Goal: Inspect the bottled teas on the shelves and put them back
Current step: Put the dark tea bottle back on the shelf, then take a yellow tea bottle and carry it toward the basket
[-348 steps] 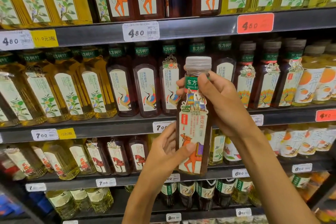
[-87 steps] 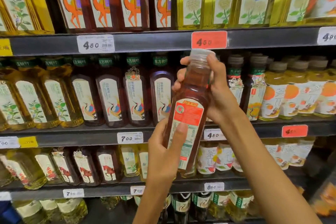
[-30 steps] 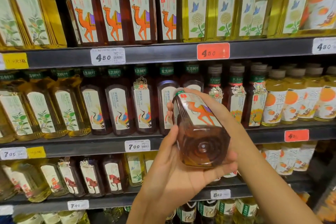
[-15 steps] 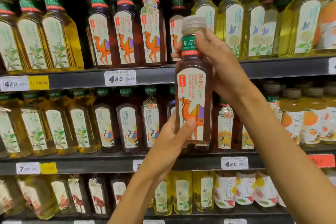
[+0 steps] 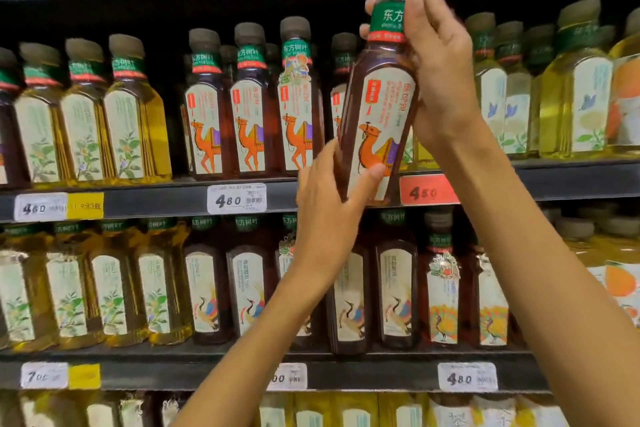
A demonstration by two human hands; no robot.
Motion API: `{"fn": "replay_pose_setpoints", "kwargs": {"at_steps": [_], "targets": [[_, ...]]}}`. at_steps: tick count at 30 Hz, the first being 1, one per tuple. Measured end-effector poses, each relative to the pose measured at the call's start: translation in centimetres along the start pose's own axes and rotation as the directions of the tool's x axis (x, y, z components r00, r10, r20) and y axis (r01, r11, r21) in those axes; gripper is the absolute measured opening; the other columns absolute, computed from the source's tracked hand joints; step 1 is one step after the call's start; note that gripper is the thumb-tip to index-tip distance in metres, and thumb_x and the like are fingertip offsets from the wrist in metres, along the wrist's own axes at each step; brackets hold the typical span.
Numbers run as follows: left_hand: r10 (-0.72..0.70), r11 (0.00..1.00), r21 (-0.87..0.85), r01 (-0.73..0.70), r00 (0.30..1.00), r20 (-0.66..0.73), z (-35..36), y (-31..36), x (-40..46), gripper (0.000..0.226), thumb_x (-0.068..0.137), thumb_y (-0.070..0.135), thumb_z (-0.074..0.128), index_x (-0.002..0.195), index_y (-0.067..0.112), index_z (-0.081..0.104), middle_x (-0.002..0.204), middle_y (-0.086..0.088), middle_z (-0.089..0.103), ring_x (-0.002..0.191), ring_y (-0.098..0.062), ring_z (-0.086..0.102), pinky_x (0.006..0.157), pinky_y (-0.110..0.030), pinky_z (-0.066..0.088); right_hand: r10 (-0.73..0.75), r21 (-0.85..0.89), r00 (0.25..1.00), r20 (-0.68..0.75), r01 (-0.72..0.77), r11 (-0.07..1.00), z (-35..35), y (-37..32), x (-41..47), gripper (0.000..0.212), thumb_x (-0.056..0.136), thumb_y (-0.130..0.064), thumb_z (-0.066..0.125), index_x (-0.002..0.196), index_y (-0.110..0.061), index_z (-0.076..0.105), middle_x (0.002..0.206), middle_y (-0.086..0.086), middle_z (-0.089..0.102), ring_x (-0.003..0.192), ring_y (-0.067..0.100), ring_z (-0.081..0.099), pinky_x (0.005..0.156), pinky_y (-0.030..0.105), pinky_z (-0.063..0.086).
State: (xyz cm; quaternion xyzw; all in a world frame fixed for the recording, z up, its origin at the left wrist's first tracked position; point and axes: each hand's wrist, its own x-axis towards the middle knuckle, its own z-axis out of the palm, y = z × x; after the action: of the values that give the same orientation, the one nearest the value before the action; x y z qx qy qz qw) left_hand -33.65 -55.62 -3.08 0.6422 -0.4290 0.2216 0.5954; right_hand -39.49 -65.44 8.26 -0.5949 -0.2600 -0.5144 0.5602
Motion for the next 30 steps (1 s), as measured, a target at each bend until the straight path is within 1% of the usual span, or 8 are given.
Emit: {"fn": "replay_pose_setpoints", "kwargs": {"at_steps": [6, 9, 14, 16, 19, 21, 25, 30], "targets": [[0.112, 0.992, 0.064, -0.105, 0.987, -0.118, 0.6, 0.1, 3.0, 0.074, 0.090, 0.036, 0.059, 0.150, 0.020, 0.019, 0.148, 0.003, 0.037, 0.131, -0.005, 0.039, 0.109, -0.041, 0.038, -0.166, -0.255, 0.985, 0.049, 0.173, 0.951, 0.6, 1.2, 2.4, 0.040, 0.101, -0.004, 0.038, 0.139, 0.007, 0.033, 0.128, 0.023, 0.053, 0.118, 0.034, 0.054, 0.100, 0.049, 0.046], [0.189, 0.974, 0.155, -0.162, 0.966, -0.175, 1.2, -1.1, 3.4, 0.072, 0.093, 0.028, 0.058, 0.151, 0.016, 0.017, 0.149, -0.002, 0.036, 0.137, -0.009, 0.032, 0.114, -0.039, 0.032, -0.112, -0.292, 0.993, 0.024, 0.114, 0.950, 0.6, 2.8, 2.8, 0.043, 0.102, -0.007, 0.040, 0.142, 0.003, 0.031, 0.133, 0.021, 0.051, 0.123, 0.032, 0.052, 0.102, 0.050, 0.043], [0.224, 0.952, 0.252, -0.171, 0.954, -0.197, 2.3, -2.7, 3.4, 0.065, 0.097, 0.029, 0.051, 0.150, 0.014, 0.019, 0.152, 0.007, 0.027, 0.137, 0.005, 0.014, 0.114, -0.010, 0.010, -0.029, -0.366, 0.999, 0.018, 0.034, 0.930, 0.3, 4.9, 3.8, 0.051, 0.100, -0.017, 0.047, 0.147, -0.008, 0.027, 0.143, 0.013, 0.041, 0.128, 0.025, 0.047, 0.103, 0.046, 0.044], [0.218, 0.946, 0.287, -0.153, 0.953, -0.210, 2.7, -3.1, 3.4, 0.066, 0.097, 0.027, 0.052, 0.150, 0.012, 0.017, 0.152, 0.007, 0.023, 0.137, 0.005, 0.010, 0.112, -0.006, 0.004, -0.036, -0.445, 0.999, 0.020, 0.041, 0.894, 0.5, 5.6, 3.8, 0.049, 0.099, -0.017, 0.049, 0.145, -0.009, 0.031, 0.140, 0.011, 0.042, 0.126, 0.020, 0.047, 0.102, 0.041, 0.045], [0.283, 0.882, 0.449, -0.143, 0.923, -0.262, 3.2, -3.2, 3.2, 0.068, 0.094, 0.024, 0.058, 0.148, 0.005, 0.022, 0.152, -0.006, 0.032, 0.141, -0.015, 0.023, 0.116, -0.025, 0.015, -0.140, -0.548, 0.990, 0.028, 0.132, 0.826, 0.4, 6.5, 3.1, 0.041, 0.098, -0.016, 0.052, 0.137, -0.005, 0.042, 0.130, 0.012, 0.052, 0.120, 0.018, 0.052, 0.100, 0.039, 0.045], [0.321, 0.841, 0.529, -0.117, 0.894, -0.313, 3.3, -3.1, 3.2, 0.068, 0.090, 0.025, 0.064, 0.144, 0.000, 0.031, 0.143, -0.014, 0.043, 0.131, -0.023, 0.034, 0.110, -0.035, 0.028, -0.206, -0.589, 0.978, 0.029, 0.183, 0.787, 0.2, 6.8, 2.6, 0.039, 0.096, -0.016, 0.055, 0.133, -0.005, 0.047, 0.127, 0.012, 0.055, 0.116, 0.017, 0.055, 0.098, 0.037, 0.047], [0.321, 0.803, 0.592, -0.066, 0.885, -0.337, 2.8, -3.0, 3.8, 0.065, 0.085, 0.032, 0.069, 0.139, 0.004, 0.045, 0.139, -0.012, 0.047, 0.122, -0.026, 0.036, 0.102, -0.037, 0.033, -0.201, -0.656, 0.977, 0.070, 0.197, 0.729, -0.4, 6.7, 2.0, 0.038, 0.093, -0.014, 0.060, 0.129, -0.005, 0.052, 0.125, 0.010, 0.058, 0.113, 0.017, 0.056, 0.097, 0.034, 0.047], [0.263, 0.768, 0.641, -0.022, 0.922, -0.283, 2.7, -2.9, 4.8, 0.062, 0.086, 0.032, 0.068, 0.139, 0.009, 0.046, 0.142, -0.010, 0.040, 0.126, -0.030, 0.032, 0.103, -0.041, 0.030, -0.220, -0.799, 0.956, 0.195, 0.285, 0.530, -0.9, 7.0, 1.2, 0.032, 0.092, -0.007, 0.058, 0.124, -0.002, 0.060, 0.126, 0.012, 0.059, 0.119, 0.021, 0.052, 0.101, 0.024, 0.037]]}}
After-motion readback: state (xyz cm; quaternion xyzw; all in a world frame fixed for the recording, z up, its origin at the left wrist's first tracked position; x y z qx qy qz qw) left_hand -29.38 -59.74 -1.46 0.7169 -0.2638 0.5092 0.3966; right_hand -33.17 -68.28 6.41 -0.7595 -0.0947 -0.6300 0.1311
